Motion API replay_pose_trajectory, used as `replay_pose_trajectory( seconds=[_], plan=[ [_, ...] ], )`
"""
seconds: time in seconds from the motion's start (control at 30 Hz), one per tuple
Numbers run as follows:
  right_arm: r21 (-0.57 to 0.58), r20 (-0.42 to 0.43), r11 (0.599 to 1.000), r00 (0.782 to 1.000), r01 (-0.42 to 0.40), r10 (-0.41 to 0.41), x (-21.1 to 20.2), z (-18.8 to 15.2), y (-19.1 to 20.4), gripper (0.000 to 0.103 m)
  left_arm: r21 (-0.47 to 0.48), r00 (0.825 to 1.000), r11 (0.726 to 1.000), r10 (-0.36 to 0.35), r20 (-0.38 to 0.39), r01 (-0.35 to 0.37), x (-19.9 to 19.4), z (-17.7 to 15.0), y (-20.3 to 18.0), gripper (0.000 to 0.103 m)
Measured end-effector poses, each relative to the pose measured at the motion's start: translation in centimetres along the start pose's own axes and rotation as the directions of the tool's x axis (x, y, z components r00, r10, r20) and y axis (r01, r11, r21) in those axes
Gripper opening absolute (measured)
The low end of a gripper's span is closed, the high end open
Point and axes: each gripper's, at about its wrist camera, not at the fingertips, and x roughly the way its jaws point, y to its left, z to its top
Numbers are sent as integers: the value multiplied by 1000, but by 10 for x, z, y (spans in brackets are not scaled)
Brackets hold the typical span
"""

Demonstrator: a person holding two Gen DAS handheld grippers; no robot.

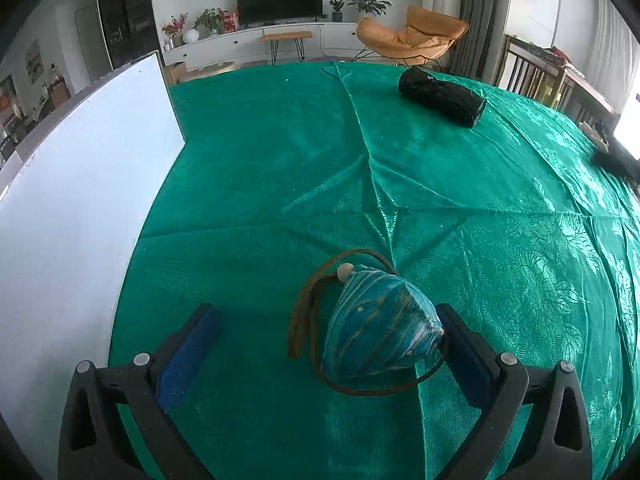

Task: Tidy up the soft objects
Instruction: 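Move the right tool to the black wrapped bundle and close on it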

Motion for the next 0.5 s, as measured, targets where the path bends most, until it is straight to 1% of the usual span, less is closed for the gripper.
replay_pose_trajectory(
  seconds=[0.07,0.2,0.3,0.4,0.43,0.47,0.5],
  plan=[
    [-37,-37,999,999,-1,-1,27,29,7,82,0,1000,1000,0,0,0,0,0,0,103],
    [-60,-103,998,995,-11,4,82,78,26,82,0,1000,1000,0,0,0,0,0,0,103],
    [-98,-145,995,989,25,-39,118,99,39,81,0,1000,1000,0,0,0,0,0,0,103],
    [-110,-197,993,978,50,-71,144,107,43,81,0,1000,1000,0,0,0,0,0,0,103],
    [-111,-214,992,974,55,-78,150,108,42,79,0,1000,1000,0,0,0,0,0,0,103],
    [-103,-225,993,971,54,-76,154,108,40,71,0,1000,1000,0,0,0,0,0,0,103],
    [-90,-229,994,970,60,-79,155,108,36,55,0,1000,1000,0,0,0,0,0,0,103]
  ],
)
